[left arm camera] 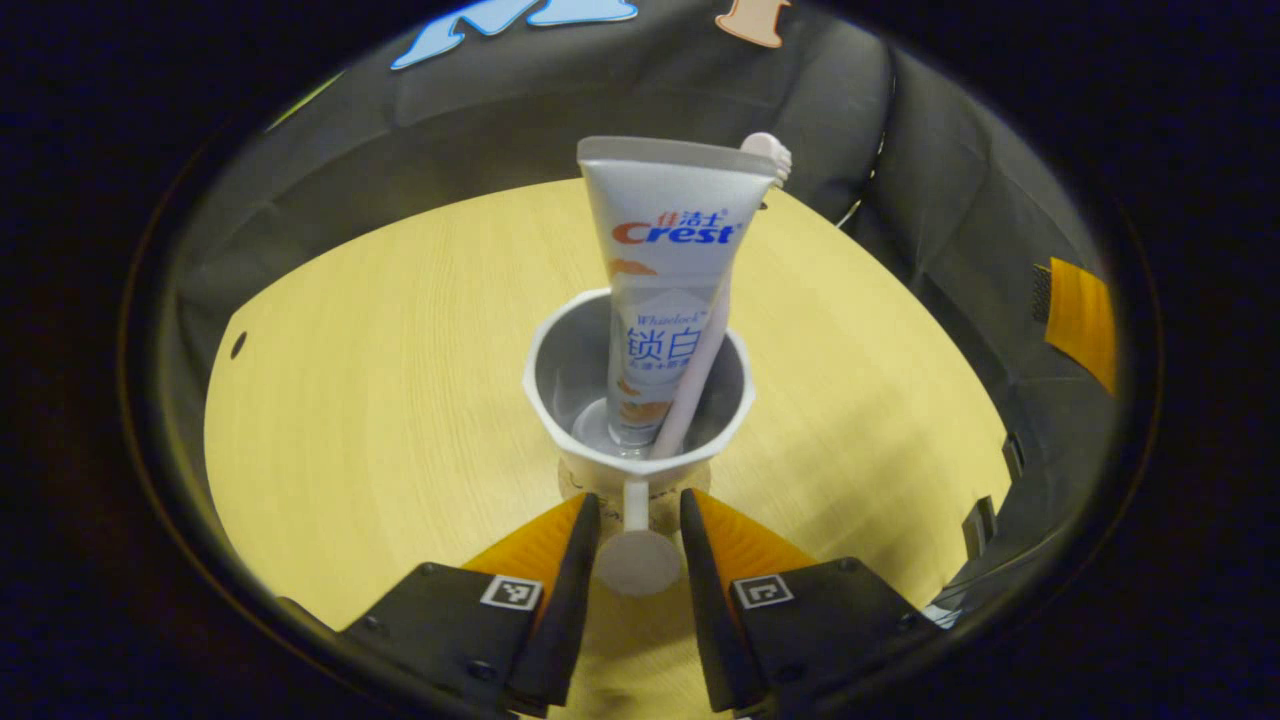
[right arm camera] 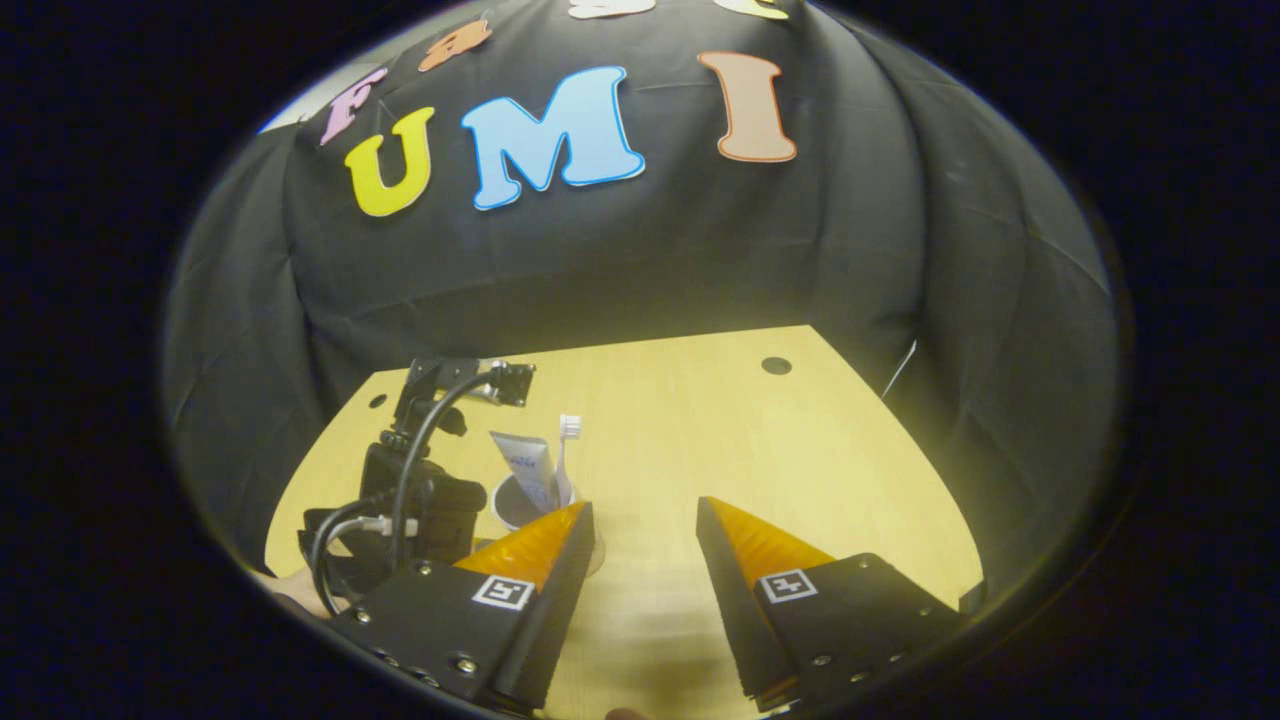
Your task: Put the toothbrush and toothpaste on the desktop into the cup, then pick up the cup and place it on the coaster on the desktop.
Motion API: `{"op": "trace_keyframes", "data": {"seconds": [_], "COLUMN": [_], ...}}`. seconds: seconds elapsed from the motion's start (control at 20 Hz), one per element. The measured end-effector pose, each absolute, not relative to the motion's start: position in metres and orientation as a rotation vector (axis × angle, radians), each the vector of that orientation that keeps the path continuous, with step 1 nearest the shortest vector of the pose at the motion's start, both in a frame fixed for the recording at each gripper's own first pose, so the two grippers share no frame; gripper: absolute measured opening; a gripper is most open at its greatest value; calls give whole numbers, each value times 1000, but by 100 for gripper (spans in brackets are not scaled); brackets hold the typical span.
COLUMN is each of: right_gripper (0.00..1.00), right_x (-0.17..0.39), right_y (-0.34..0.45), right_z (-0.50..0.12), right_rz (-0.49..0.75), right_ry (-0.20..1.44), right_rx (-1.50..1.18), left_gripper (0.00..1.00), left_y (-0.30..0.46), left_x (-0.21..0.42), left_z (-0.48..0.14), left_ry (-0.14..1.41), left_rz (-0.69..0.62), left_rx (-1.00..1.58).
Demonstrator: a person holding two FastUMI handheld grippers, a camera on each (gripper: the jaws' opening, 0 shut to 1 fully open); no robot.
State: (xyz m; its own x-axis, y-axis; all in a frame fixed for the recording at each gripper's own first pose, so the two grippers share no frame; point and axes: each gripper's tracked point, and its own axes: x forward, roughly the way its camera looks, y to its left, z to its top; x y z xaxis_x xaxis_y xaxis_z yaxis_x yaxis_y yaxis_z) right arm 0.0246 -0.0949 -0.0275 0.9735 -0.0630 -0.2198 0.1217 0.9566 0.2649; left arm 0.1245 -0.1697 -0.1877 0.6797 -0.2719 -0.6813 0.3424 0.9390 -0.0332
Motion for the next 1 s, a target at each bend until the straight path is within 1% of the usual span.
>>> {"op": "trace_keyframes", "data": {"seconds": [0.05, 0.15, 0.25, 0.3, 0.35, 0.6, 0.65, 0.7, 0.75, 0.8, 0.85, 0.9, 0.95, 1.0], "right_gripper": [67, 67, 67, 67, 67, 67, 67, 67, 67, 67, 67, 67, 67, 70], "right_x": [24, 23, 21, 19, 18, 8, 7, 5, 2, 0, -1, -3, -6, -10], "right_y": [-94, -92, -90, -90, -88, -89, -90, -91, -93, -95, -96, -98, -99, -100], "right_z": [-27, -23, -20, -17, -15, 2, 5, 9, 12, 16, 19, 22, 25, 29], "right_rz": [-90, -78, -63, -56, -49, -26, -24, -23, -27, -30, -31, -38, -40, -48], "right_ry": [208, 200, 188, 180, 172, 109, 95, 78, 62, 49, 37, 28, 17, 7], "right_rx": [278, 264, 244, 232, 221, 174, 166, 156, 146, 139, 133, 129, 127, 125], "left_gripper": [60, 66, 68, 72, 81, 81, 86, 86, 82, 82, 90, 86, 86, 86], "left_y": [-172, -172, -169, -167, -164, -138, -132, -127, -122, -123, -123, -119, -115, -113], "left_x": [121, 116, 111, 109, 106, 92, 88, 84, 79, 73, 65, 60, 55, 51], "left_z": [-184, -177, -169, -164, -155, -101, -88, -80, -68, -55, -40, -25, -14, -3], "left_ry": [735, 704, 665, 639, 609, 425, 387, 351, 313, 275, 233, 194, 161, 133], "left_rz": [-350, -348, -336, -327, -314, -220, -200, -185, -168, -152, -133, -117, -108, -101], "left_rx": [91, 71, 47, 32, 19, -34, -41, -50, -57, -56, -48, -39, -31, -24]}}
